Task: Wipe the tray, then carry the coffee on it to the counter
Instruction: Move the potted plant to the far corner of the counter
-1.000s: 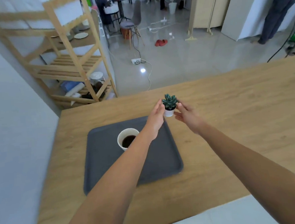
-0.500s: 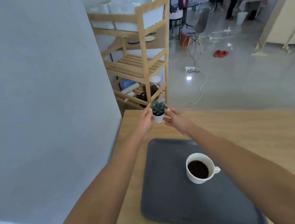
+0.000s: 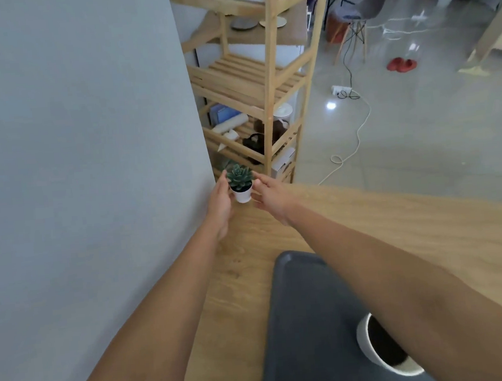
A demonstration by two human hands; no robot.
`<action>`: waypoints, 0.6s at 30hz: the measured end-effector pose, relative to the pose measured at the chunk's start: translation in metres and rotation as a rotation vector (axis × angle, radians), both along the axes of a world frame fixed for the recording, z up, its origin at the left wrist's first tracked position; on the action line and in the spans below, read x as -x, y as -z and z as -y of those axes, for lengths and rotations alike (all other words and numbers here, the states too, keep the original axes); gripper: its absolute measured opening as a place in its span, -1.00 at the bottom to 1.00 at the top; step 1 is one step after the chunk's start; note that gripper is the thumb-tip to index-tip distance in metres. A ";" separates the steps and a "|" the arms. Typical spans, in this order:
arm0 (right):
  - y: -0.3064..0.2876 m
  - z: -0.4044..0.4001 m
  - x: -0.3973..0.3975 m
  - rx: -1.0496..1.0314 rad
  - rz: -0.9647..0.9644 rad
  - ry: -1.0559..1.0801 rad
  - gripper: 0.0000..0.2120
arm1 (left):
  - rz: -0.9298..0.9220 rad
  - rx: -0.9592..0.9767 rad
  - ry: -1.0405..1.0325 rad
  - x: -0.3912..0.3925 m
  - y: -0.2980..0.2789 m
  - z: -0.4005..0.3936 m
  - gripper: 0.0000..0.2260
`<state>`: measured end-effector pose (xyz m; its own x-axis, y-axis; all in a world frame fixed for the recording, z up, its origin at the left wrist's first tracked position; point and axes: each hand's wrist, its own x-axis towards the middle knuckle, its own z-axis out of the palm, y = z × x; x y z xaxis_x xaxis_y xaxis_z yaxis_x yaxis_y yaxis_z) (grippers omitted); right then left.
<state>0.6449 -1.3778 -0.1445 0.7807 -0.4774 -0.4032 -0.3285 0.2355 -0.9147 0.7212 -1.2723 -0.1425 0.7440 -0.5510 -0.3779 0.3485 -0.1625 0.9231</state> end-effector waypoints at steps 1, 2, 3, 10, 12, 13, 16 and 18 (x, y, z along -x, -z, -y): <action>0.002 0.001 -0.005 -0.005 -0.004 0.004 -0.59 | -0.002 0.000 -0.009 -0.004 0.001 0.002 -0.58; 0.004 0.001 -0.010 -0.003 -0.006 0.008 -0.59 | -0.002 -0.001 -0.017 -0.007 0.002 0.004 -0.57; 0.007 0.002 -0.014 0.011 -0.011 0.007 -0.60 | -0.007 0.001 -0.025 -0.009 0.004 0.006 -0.58; 0.014 0.007 -0.017 0.087 -0.062 -0.020 -0.58 | -0.019 -0.021 -0.058 -0.010 0.008 0.009 -0.59; 0.008 0.006 -0.012 0.091 -0.069 -0.042 -0.57 | 0.005 -0.032 -0.071 -0.006 0.005 0.009 -0.60; 0.005 0.006 -0.008 0.087 -0.069 -0.052 -0.56 | 0.025 -0.035 -0.069 -0.003 0.002 0.008 -0.61; -0.009 0.007 0.009 0.096 -0.070 -0.052 -0.56 | 0.064 -0.055 -0.093 0.011 -0.007 0.002 -0.66; -0.023 0.009 0.025 0.115 -0.074 -0.039 -0.56 | 0.097 -0.087 -0.120 0.024 -0.015 -0.004 -0.79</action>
<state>0.6196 -1.3870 -0.1218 0.7700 -0.4935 -0.4045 -0.4027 0.1160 -0.9080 0.6973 -1.2679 -0.1276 0.8378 -0.4244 -0.3434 0.2799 -0.2061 0.9376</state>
